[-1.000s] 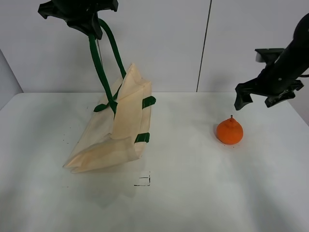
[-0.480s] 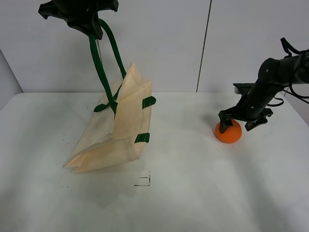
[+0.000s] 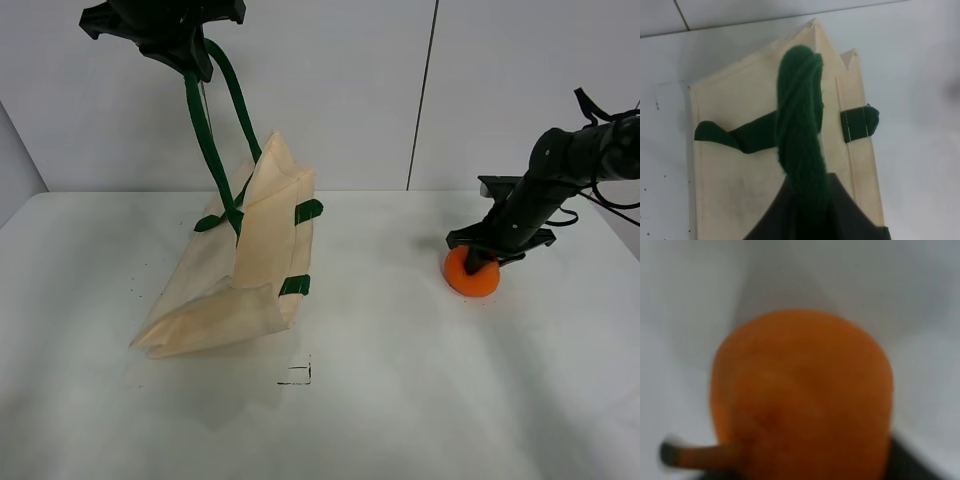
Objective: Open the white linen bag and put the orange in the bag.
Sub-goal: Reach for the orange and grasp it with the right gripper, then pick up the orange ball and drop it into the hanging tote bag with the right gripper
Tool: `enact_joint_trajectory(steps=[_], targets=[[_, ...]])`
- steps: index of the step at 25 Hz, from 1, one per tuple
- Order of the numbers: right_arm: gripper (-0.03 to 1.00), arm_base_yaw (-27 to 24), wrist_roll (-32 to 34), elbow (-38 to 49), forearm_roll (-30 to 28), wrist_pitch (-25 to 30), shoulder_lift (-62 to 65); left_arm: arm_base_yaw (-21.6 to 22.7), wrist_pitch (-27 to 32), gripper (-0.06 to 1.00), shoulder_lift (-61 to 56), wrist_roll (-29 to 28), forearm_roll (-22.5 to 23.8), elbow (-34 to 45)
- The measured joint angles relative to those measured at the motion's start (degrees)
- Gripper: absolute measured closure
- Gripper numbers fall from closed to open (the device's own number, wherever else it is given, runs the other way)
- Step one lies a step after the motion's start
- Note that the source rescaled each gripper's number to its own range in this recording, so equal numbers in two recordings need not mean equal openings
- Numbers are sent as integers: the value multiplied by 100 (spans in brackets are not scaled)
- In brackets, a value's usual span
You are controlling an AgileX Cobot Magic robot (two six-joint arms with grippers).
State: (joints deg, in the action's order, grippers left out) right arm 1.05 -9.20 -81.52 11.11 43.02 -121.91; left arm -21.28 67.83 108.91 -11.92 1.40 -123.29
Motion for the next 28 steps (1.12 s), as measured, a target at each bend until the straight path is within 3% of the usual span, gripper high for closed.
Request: enact_joint_trajectory(steps=[1,2,8,15,19,28], targets=[[93,0,0,-14,43,-5,25,0,0,94,0,0,0,0],[97,0,-2,-20,63,-5,80,0,0,94,0,0,0,0],[97,0,-288,-40,143,91,715,0,0,94,0,0,0,0],[97,90,-827,-1437,1200,1457,1281,0,0,94,-6,0,0,0],[97,675,-916,-2113,1514,1576,1286,0,0,94,-99,0,0,24],[97,2214,-788,-2204,2168,1039,582,0,0,94,-163,11,0,29]])
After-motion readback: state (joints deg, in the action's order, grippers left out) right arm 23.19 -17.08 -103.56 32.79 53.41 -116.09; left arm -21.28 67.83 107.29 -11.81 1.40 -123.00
